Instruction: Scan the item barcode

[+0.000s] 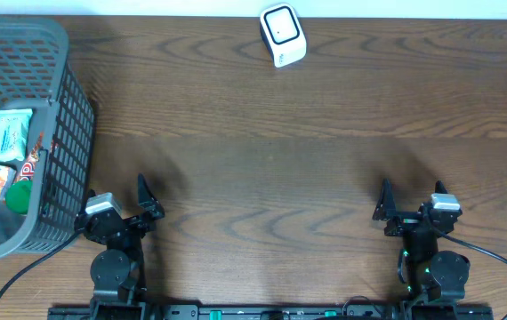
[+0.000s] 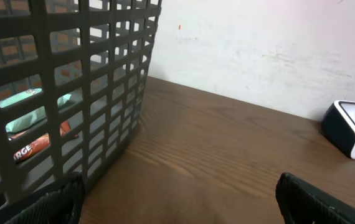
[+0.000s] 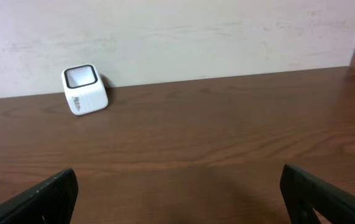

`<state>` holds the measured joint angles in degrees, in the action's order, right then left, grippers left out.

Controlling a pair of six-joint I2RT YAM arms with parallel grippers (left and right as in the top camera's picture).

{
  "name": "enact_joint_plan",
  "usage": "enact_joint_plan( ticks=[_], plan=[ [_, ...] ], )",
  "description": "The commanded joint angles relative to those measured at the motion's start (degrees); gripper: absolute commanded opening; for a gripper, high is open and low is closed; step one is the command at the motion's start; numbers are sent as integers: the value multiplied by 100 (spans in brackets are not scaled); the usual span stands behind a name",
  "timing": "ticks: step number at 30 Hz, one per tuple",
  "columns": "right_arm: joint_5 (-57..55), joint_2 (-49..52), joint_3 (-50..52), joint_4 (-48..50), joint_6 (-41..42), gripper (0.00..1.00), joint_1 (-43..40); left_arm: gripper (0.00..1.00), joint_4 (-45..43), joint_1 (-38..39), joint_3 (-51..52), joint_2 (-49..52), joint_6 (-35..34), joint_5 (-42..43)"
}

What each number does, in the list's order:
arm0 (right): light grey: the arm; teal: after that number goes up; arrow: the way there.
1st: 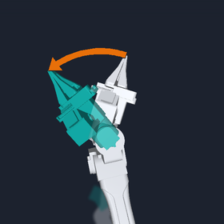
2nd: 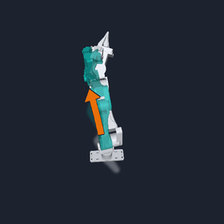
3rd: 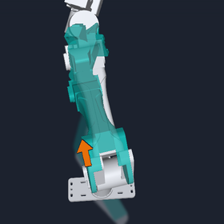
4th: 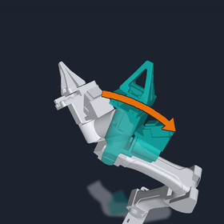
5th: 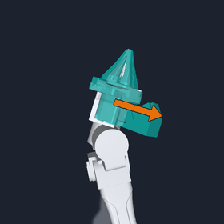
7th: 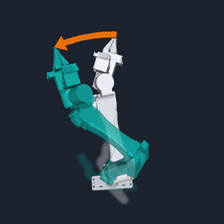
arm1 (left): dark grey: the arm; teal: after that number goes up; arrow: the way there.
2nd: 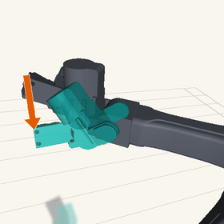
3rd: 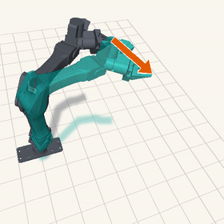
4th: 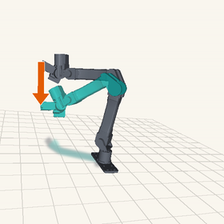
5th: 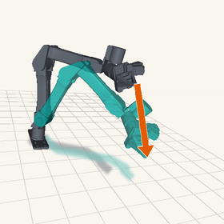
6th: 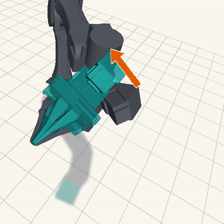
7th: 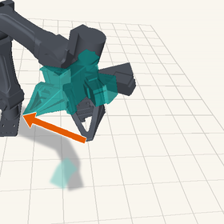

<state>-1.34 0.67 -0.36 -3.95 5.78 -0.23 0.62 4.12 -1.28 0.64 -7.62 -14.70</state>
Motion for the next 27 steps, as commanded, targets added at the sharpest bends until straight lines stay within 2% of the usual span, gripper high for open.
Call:
enact_joint_plan(
  ticks=[1,27],
  plan=[
    [-48,-33,4,-17,-72,99,59,98,214,-31,105,-31,52,50],
    [-48,-33,4,-17,-72,99,59,98,103,-31,105,-31,28,59]
  ],
)
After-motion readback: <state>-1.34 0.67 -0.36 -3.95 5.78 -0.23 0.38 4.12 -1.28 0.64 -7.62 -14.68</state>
